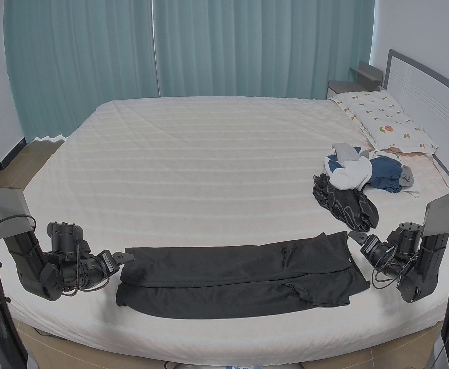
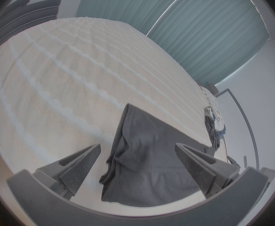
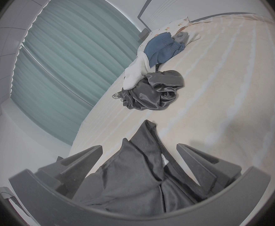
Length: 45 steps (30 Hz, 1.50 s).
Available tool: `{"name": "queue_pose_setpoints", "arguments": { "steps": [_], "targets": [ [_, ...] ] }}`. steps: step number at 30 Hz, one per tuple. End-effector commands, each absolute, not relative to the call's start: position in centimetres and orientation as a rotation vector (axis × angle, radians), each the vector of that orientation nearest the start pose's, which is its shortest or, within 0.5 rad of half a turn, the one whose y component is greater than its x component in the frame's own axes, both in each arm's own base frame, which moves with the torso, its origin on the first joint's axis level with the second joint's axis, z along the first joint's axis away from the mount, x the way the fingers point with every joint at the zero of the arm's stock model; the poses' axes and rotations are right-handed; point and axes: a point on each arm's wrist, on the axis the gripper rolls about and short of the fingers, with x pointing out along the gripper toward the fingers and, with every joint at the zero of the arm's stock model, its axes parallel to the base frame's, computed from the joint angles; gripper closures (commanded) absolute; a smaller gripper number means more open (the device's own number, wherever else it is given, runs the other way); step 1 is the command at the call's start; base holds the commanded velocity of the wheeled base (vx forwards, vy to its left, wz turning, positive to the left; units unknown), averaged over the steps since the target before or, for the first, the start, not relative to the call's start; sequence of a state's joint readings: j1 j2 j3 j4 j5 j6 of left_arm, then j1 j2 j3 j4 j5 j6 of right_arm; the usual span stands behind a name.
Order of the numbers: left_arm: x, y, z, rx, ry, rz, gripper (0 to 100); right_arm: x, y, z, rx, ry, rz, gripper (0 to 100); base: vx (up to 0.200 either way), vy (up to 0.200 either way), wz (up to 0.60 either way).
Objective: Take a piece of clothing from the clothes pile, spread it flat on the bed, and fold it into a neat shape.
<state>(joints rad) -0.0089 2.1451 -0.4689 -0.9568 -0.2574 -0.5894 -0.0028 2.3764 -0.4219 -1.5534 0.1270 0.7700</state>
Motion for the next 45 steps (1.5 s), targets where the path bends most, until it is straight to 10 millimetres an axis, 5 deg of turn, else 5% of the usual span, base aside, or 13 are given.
{"name": "queue_pose_setpoints", "arguments": {
  "steps": [1, 25, 26, 45],
  "targets": [
    [29.0, -0.9, 0.3, -0.625, 0.793, -0.093, 0, 31.4, 0.1, -1.6, 0.785, 0.407, -0.031, 0, 0.000, 0.000, 0.00],
    [30.6, -0.6, -3.5, -0.477, 0.859, -0.228, 0, 31.3, 1.1, -2.2, 0.779, 0.438, -0.010, 0, 0.000, 0.000, 0.00],
    [30.8, -0.6, -3.8, -0.476, 0.860, -0.225, 100, 31.3, 1.0, -2.2, 0.779, 0.438, -0.012, 0, 0.000, 0.000, 0.00],
    [28.6, 0.2, -2.9, -0.483, 0.894, -0.170, 100, 31.1, 1.0, -2.3, 0.781, 0.447, -0.016, 0, 0.000, 0.000, 0.00]
  ]
}}
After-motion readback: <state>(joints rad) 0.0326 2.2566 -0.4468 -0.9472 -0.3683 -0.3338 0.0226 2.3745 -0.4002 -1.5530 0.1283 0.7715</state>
